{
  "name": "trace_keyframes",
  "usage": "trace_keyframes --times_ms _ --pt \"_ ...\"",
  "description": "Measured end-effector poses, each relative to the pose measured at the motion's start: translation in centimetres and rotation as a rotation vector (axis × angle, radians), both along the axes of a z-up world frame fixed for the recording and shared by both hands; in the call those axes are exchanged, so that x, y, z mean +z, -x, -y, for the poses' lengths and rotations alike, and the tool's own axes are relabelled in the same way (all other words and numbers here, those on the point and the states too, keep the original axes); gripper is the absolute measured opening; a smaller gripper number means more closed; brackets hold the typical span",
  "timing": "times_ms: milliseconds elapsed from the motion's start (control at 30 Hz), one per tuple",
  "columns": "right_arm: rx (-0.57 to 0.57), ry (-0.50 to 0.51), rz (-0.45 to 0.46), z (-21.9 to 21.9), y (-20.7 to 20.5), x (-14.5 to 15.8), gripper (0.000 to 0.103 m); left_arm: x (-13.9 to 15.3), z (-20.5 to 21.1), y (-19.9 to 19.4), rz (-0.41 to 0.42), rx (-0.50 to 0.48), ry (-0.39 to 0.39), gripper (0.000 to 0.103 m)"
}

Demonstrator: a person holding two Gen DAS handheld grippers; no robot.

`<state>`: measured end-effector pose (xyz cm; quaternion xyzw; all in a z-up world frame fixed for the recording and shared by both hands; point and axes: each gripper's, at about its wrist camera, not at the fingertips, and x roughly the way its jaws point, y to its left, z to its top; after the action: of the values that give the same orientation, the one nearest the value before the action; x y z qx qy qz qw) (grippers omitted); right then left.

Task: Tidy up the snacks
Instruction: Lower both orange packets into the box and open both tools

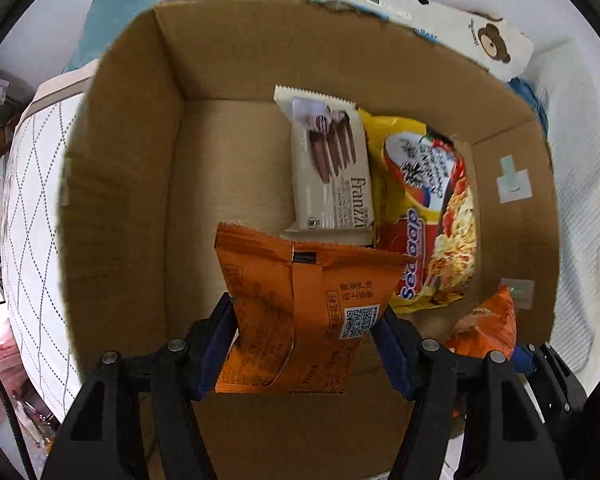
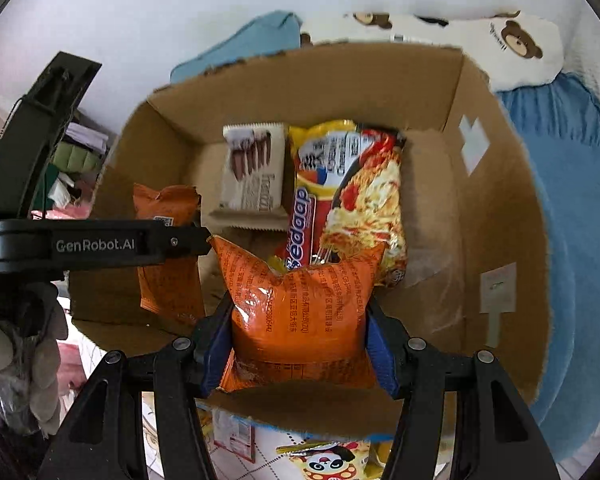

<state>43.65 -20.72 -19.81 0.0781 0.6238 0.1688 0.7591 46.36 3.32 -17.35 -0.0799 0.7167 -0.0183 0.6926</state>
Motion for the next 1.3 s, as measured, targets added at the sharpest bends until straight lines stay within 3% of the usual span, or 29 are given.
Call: trace_keyframes --times_ms 200,267,300,333,367,500,700,1000,1300 --pt "0.039 0.026 -0.062 -0.9 -0.7 -2.0 0.064 -1.6 0.0 0.4 -0.042 0.020 0.029 0.065" --pt "0.044 0.031 -0.089 -1.0 -0.9 -2.5 0.077 -1.9 -0.2 0.5 -0.043 0.040 0.038 0.066" --pt "0.048 0.037 -0.096 -1.1 -1.0 -2.7 0.082 -1.9 -0.5 0.6 -0.038 0.053 0.046 0.073" --pt "0.047 0.042 -0.095 -1.0 -1.0 -2.6 0.089 -1.9 -0.6 0.6 -0.034 0.058 0.049 0.087" --pt "0.045 0.047 -0.092 -1.0 -1.0 -2.6 0.092 -1.8 -0.7 0.6 -0.030 0.061 0.045 0.093" --pt "0.037 0.058 -0.096 -0.6 -0.9 -2.3 0.097 -1.5 -0.6 0.8 -0.024 0.061 0.052 0.093" --pt "-0.001 0.074 -0.068 0.8 -0.9 -1.2 0.098 0.2 -0.7 1.7 0.030 0.077 0.037 0.093" --pt "-0.052 0.104 0.023 2.3 0.1 1.4 0.098 4.9 -0.6 4.6 0.215 0.088 -0.027 0.093" --pt "-0.059 0.127 0.140 2.6 2.8 5.8 0.098 8.4 0.1 7.8 0.343 0.091 -0.057 0.093"
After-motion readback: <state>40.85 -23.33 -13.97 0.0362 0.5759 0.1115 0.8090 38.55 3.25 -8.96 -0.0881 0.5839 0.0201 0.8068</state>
